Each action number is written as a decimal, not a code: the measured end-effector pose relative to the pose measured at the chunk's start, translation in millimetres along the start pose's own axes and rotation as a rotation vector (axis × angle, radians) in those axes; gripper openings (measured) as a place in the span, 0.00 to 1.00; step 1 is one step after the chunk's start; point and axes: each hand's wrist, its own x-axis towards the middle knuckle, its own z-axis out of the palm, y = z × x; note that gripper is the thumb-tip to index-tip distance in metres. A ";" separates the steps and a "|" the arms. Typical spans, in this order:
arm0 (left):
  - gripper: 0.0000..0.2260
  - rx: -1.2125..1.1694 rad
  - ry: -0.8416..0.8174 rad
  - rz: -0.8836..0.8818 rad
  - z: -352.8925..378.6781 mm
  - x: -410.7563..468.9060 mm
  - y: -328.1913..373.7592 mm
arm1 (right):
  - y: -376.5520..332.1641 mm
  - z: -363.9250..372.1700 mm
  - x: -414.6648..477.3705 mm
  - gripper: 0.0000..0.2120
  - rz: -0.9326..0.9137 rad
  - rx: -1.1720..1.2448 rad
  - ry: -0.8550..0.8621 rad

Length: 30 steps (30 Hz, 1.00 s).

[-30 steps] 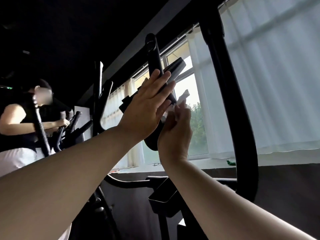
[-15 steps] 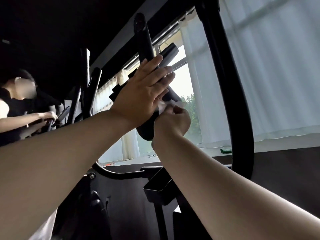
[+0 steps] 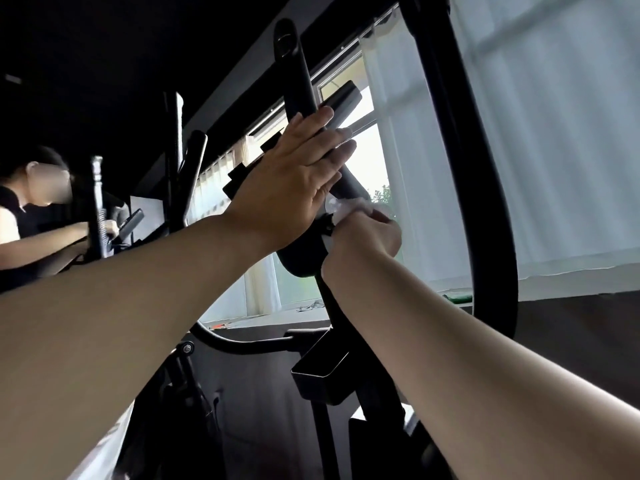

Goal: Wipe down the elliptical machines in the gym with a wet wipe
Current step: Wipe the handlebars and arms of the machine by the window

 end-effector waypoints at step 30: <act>0.18 0.008 -0.026 0.028 3.0 -0.3 -4.3 | 25.0 -7.9 28.5 0.19 -0.163 0.113 -0.017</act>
